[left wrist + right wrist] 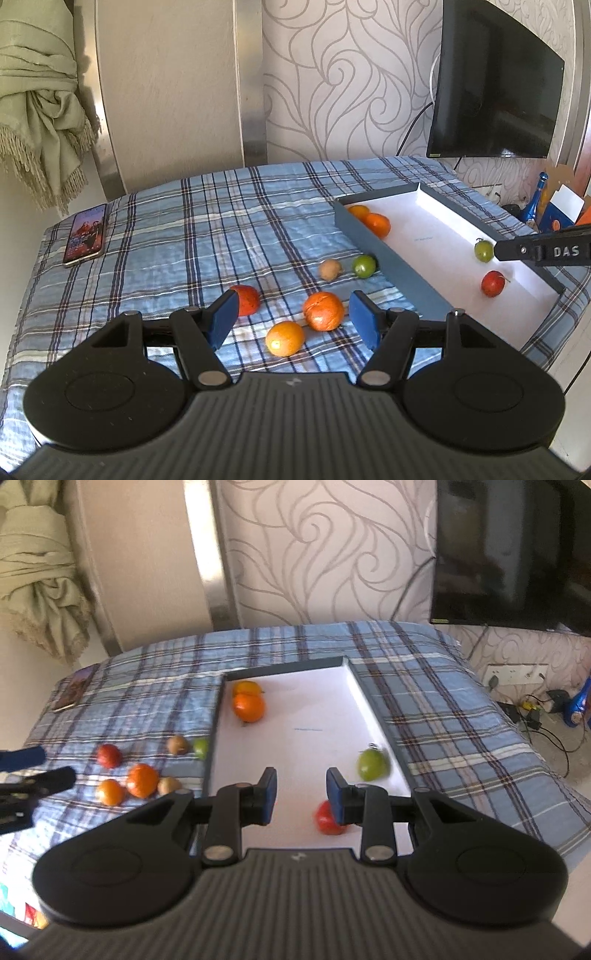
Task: Organize fruits
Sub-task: 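Lower the red tomato into the white box and open the right gripper, then grasp the small orange with the left gripper while the right gripper grasps the tan round fruit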
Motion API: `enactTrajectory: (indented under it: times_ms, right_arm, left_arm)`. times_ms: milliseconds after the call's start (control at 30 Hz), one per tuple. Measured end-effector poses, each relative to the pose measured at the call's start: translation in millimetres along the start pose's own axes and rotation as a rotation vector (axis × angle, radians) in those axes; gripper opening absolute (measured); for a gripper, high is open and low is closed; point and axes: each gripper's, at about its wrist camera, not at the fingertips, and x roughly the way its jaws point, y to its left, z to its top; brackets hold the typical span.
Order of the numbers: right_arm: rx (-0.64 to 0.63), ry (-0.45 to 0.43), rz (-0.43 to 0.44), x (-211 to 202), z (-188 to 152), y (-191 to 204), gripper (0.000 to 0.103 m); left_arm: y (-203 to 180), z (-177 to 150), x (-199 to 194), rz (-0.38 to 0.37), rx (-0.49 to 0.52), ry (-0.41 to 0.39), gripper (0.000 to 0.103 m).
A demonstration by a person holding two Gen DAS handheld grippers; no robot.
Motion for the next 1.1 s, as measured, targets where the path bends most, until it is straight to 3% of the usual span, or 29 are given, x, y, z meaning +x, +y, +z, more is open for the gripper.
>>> enactTrajectory:
  times_ms: [233,533,1100]
  right_arm:
    - [-0.082,0.005,0.099,-5,-1,42,0.033]
    - [-0.188,0.068,0.193,20,-9,88,0.032]
    - [-0.229,0.170,0.070,96,-15,121,0.032]
  left_arm:
    - [12,-12,13,-0.014,0.016,0.032,0.071]
    - [27,-13,18,-0.028,0.037,0.031,0.071]
    - [43,-21,19,-0.141,0.108,0.055,0.071]
